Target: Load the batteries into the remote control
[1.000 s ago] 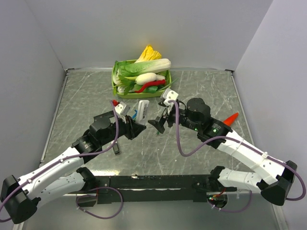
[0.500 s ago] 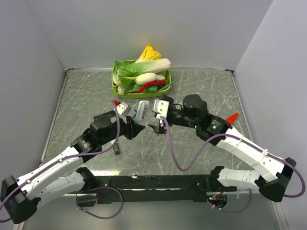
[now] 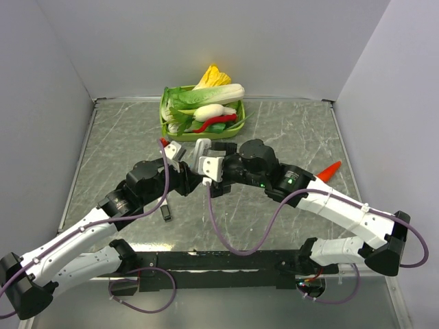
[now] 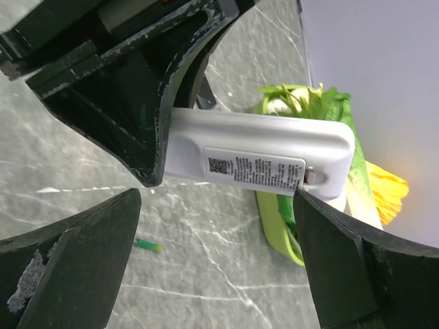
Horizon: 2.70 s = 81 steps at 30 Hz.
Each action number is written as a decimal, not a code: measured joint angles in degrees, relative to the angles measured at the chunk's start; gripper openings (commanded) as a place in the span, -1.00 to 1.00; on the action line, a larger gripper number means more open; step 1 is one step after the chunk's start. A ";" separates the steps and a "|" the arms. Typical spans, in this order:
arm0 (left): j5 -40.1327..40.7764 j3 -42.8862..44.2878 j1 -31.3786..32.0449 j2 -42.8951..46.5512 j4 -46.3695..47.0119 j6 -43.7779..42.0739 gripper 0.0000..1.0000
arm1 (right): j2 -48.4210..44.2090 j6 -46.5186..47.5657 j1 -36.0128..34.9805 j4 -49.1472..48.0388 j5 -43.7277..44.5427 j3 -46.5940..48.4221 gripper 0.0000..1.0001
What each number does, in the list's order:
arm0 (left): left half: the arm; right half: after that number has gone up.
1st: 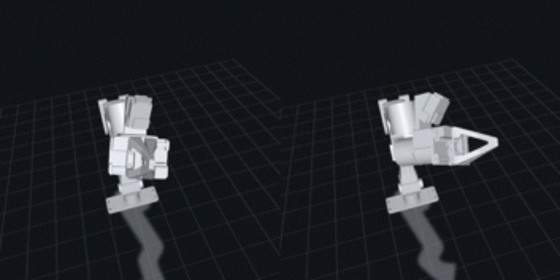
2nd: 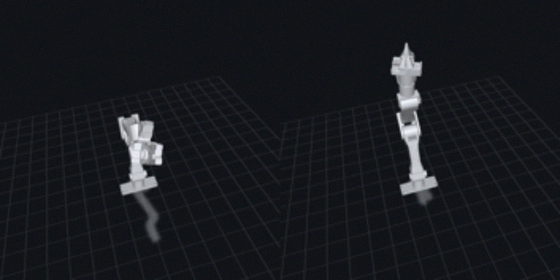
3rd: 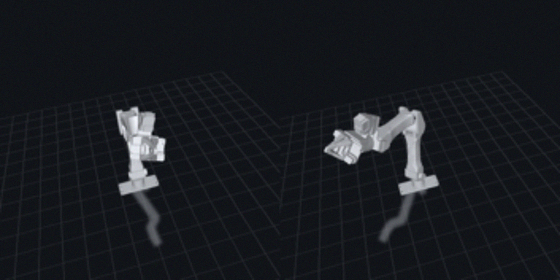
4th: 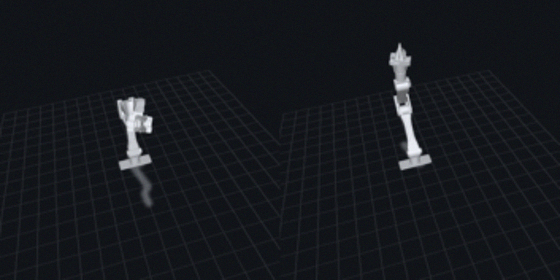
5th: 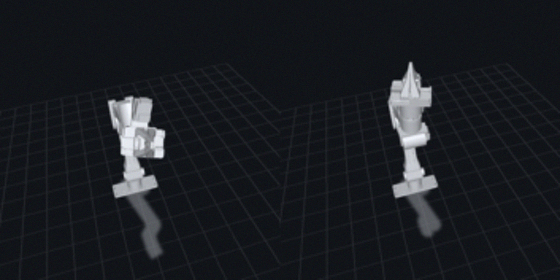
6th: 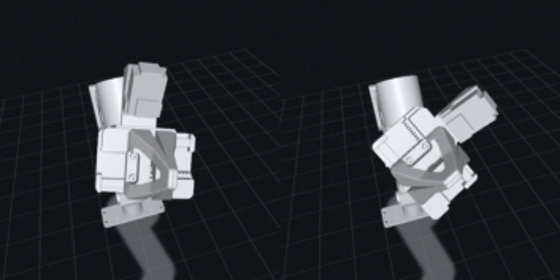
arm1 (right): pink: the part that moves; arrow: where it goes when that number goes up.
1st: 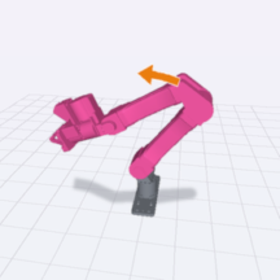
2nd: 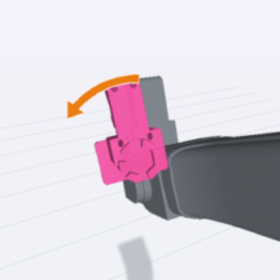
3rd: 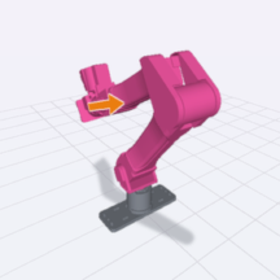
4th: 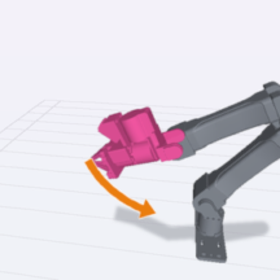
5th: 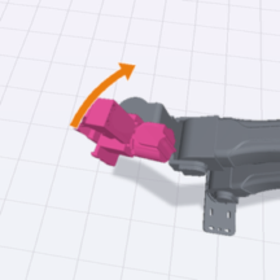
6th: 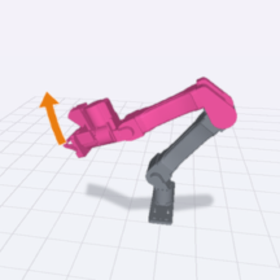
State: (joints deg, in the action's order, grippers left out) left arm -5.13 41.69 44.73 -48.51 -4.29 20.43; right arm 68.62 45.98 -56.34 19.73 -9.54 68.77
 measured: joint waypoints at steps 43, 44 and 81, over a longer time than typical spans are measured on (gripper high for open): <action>3.30 1.53 0.74 0.37 -4.04 0.46 -0.98 | 3.52 5.09 -5.95 -6.54 15.63 -0.02 0.97; 3.34 1.53 0.74 0.50 -4.17 0.46 -0.98 | 3.56 5.07 -5.95 -6.49 15.52 -0.02 0.96; 3.26 1.53 0.76 1.16 -5.99 1.68 -0.98 | 6.10 3.72 -6.29 -0.26 12.70 4.15 0.75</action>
State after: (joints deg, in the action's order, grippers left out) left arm -1.87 43.22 45.50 -47.35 -10.28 22.11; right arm 74.72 49.69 -62.63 19.46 3.16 72.93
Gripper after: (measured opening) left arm 0.301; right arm 0.922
